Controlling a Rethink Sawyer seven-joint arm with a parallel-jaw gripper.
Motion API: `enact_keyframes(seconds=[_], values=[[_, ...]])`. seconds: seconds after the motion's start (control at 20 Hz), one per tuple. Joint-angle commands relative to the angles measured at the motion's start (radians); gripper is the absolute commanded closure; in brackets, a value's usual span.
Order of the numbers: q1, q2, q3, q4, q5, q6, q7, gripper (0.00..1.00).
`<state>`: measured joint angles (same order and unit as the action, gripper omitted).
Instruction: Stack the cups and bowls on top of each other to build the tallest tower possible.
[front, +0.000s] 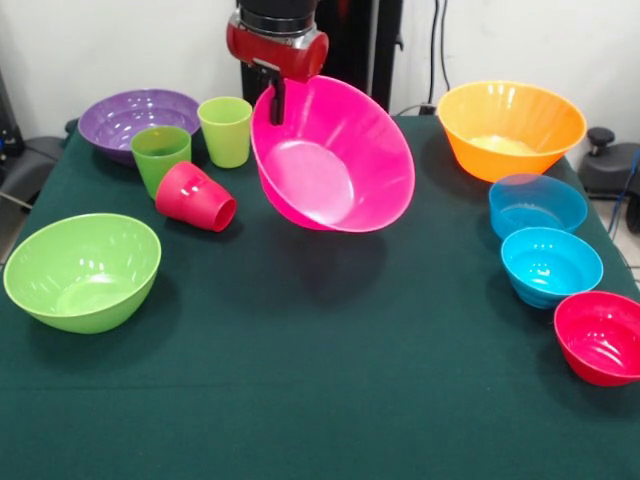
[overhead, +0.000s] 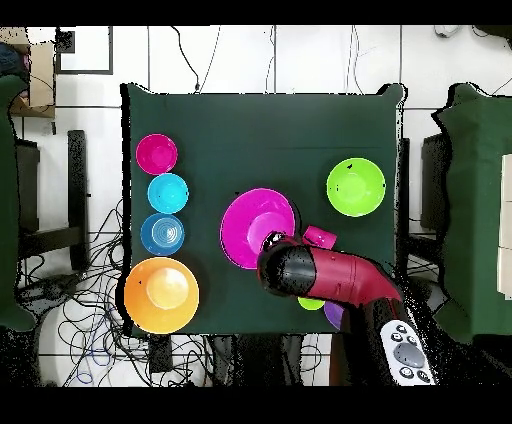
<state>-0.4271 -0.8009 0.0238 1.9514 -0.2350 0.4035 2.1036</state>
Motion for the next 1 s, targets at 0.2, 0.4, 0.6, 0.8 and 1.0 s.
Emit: enact_keyframes(seconds=[0.2, 0.4, 0.6, 0.8, 1.0], values=[[0.133, 0.007, -0.122, -0.065, -0.138, -0.051, 0.078, 1.0], [0.178, 0.006, -0.17, -0.081, -0.161, -0.071, 0.089, 1.0], [0.205, 0.013, -0.199, -0.114, -0.167, -0.051, 0.075, 1.0], [0.245, 0.03, -0.237, -0.159, -0.186, -0.028, 0.069, 1.0], [0.275, 0.05, -0.269, -0.194, -0.204, -0.035, 0.069, 1.0]])
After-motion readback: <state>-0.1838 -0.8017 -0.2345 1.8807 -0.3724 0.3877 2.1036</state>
